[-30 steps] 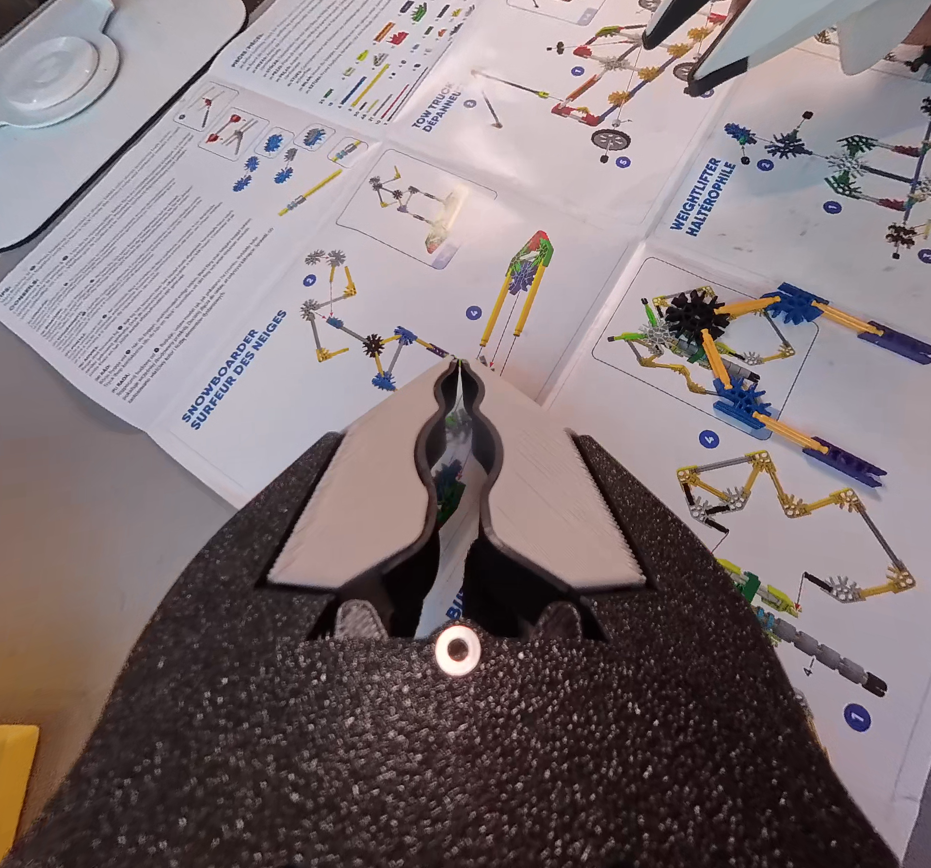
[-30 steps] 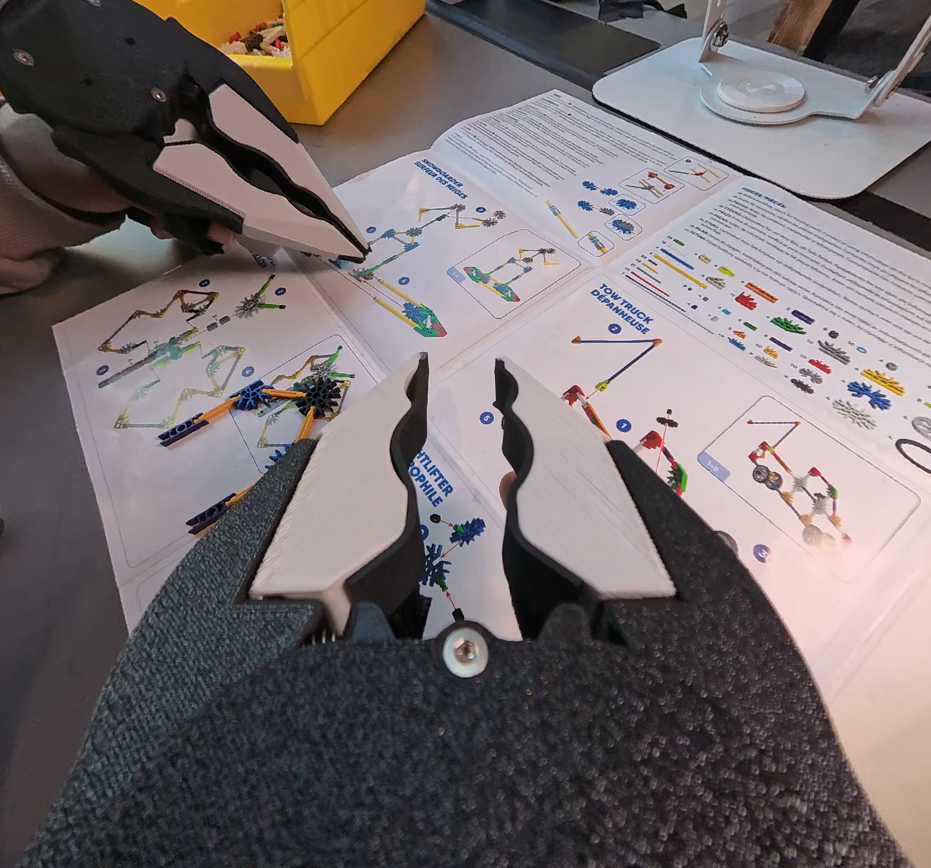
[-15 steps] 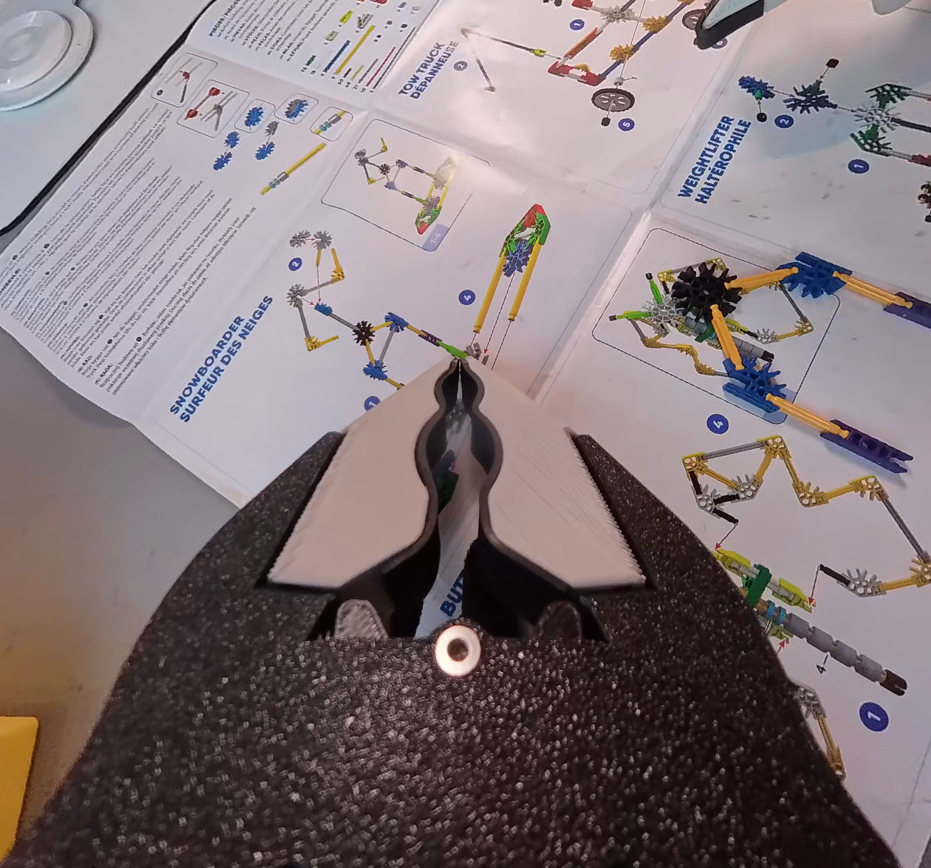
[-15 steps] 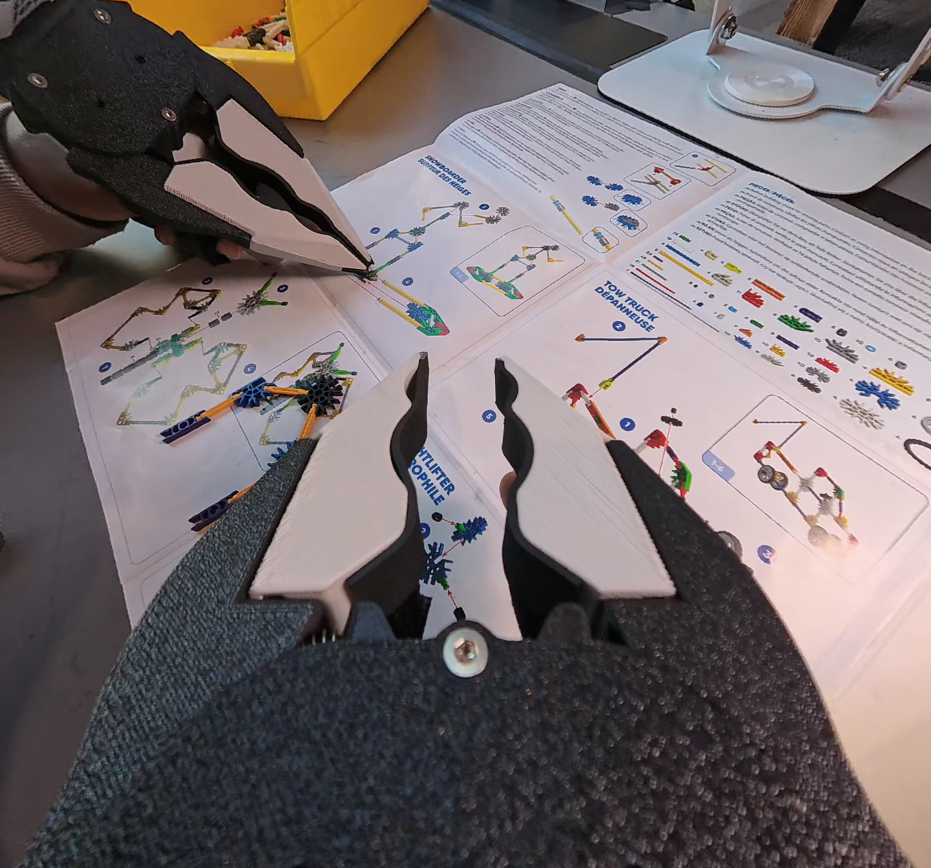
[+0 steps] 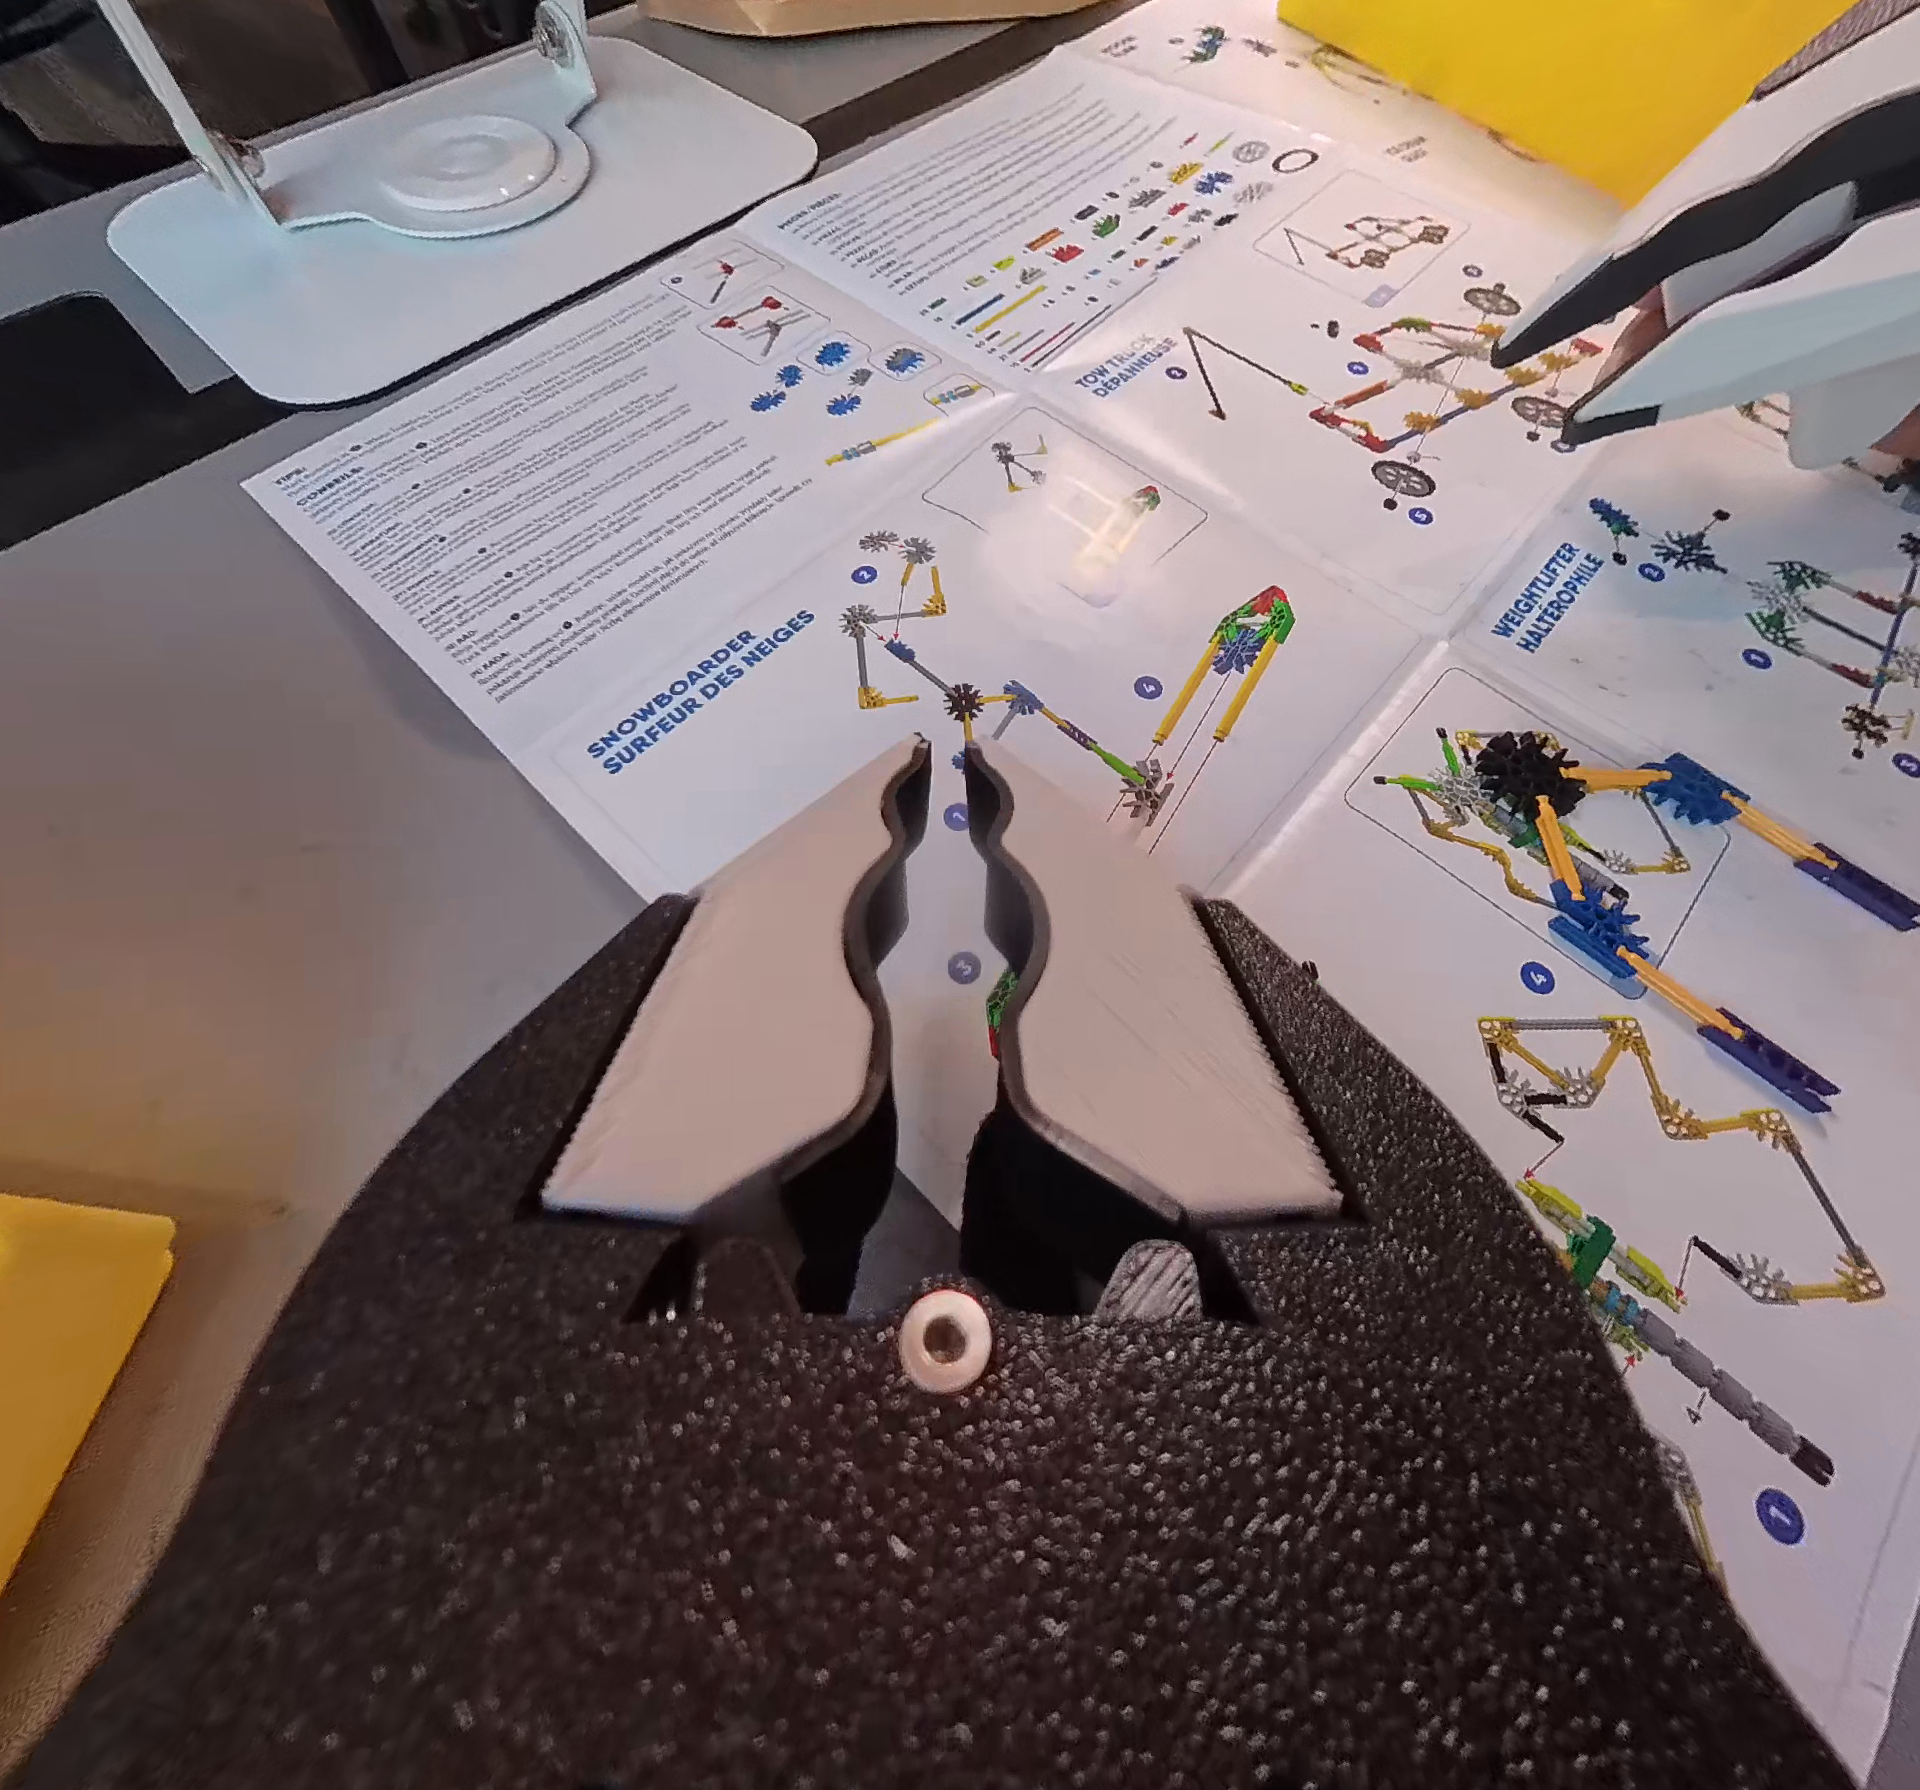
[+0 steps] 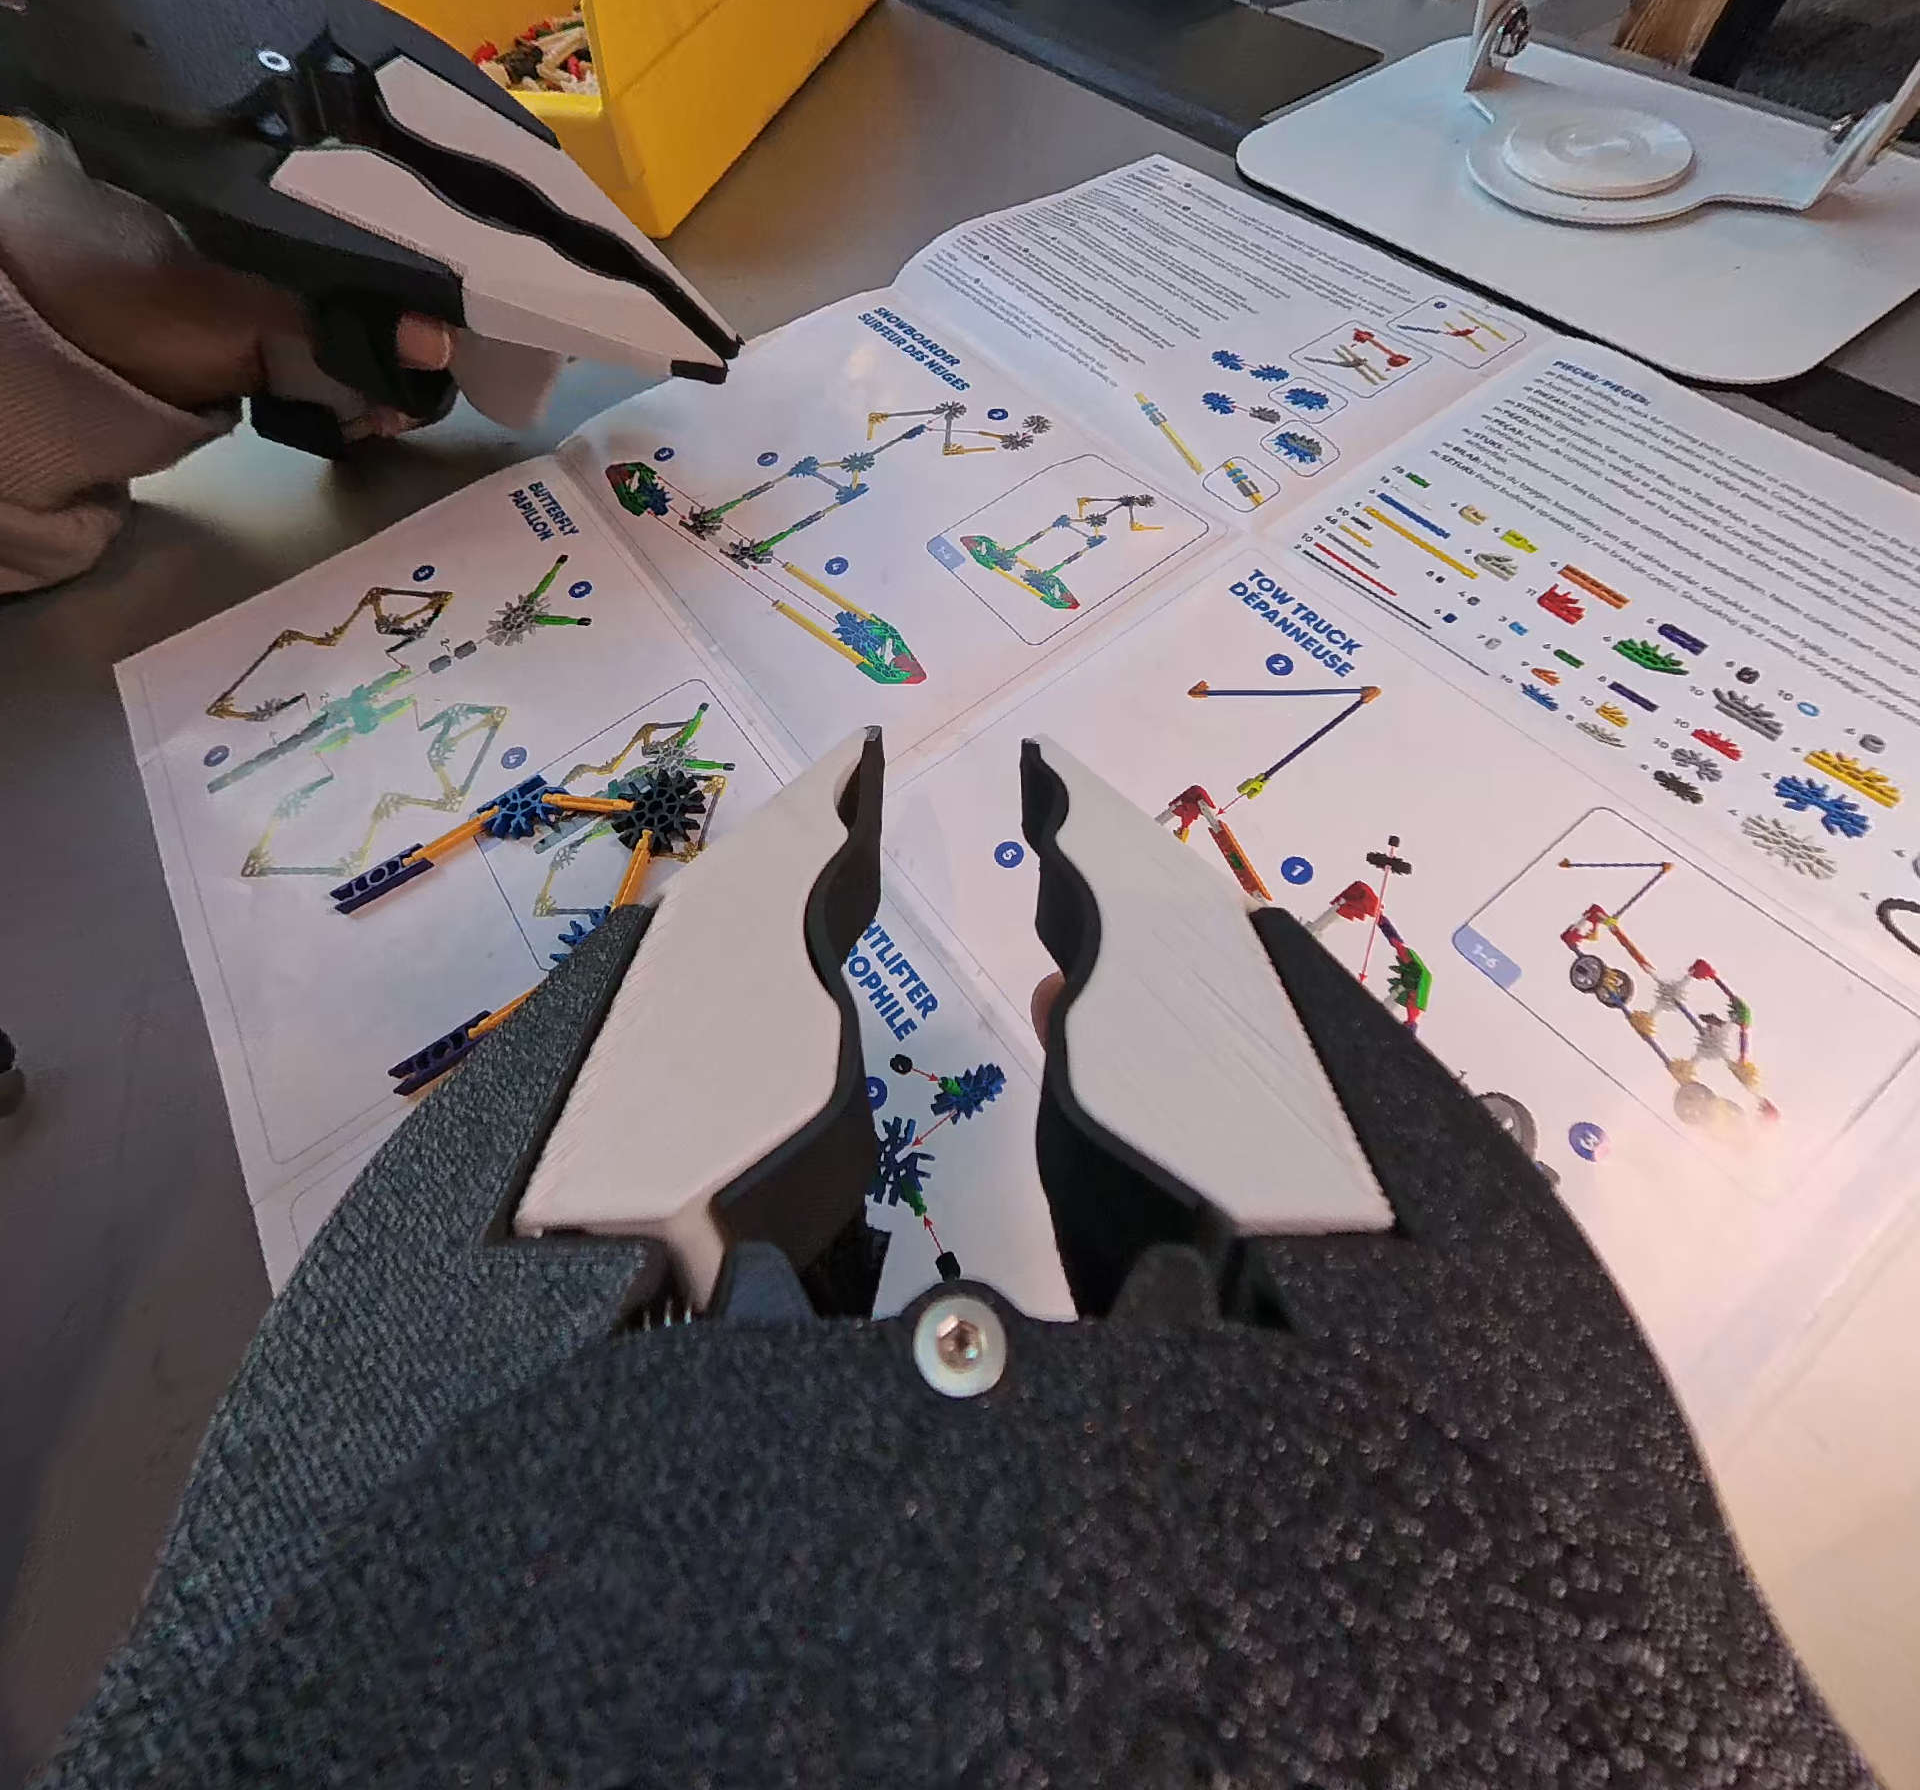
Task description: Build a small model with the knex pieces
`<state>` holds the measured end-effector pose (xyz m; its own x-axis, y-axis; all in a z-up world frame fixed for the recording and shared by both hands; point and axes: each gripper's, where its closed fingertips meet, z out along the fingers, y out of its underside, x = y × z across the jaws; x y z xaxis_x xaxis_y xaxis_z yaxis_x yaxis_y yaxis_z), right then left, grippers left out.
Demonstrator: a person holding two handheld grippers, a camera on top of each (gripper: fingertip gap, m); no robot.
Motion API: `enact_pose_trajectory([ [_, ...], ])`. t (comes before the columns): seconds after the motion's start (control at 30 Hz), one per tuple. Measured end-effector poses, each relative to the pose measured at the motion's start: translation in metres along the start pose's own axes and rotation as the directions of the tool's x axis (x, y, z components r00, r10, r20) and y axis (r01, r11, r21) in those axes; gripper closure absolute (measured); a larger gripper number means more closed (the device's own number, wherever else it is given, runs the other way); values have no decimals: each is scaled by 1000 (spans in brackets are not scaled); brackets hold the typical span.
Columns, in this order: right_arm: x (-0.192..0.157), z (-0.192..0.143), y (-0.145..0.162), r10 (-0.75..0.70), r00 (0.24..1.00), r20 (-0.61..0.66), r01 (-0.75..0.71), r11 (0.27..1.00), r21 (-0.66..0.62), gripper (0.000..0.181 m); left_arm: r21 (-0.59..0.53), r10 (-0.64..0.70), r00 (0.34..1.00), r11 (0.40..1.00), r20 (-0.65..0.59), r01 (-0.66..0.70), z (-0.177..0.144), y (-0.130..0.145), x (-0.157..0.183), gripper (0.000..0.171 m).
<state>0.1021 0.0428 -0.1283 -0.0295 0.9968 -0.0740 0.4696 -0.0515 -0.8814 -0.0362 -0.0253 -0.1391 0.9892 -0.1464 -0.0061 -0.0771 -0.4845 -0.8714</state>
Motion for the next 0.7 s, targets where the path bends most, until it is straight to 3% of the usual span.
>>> enact_pose_trajectory([
  [0.27,0,0,0,2,1000,3,-2,1000,-1,157,72,-71,997,995,-29,73,-8,-10,-3,171],
  [0.7,0,0,1,10,1000,7,-10,1000,-5,157,-5,-10,1000,1000,-20,10,0,1,2,171],
])
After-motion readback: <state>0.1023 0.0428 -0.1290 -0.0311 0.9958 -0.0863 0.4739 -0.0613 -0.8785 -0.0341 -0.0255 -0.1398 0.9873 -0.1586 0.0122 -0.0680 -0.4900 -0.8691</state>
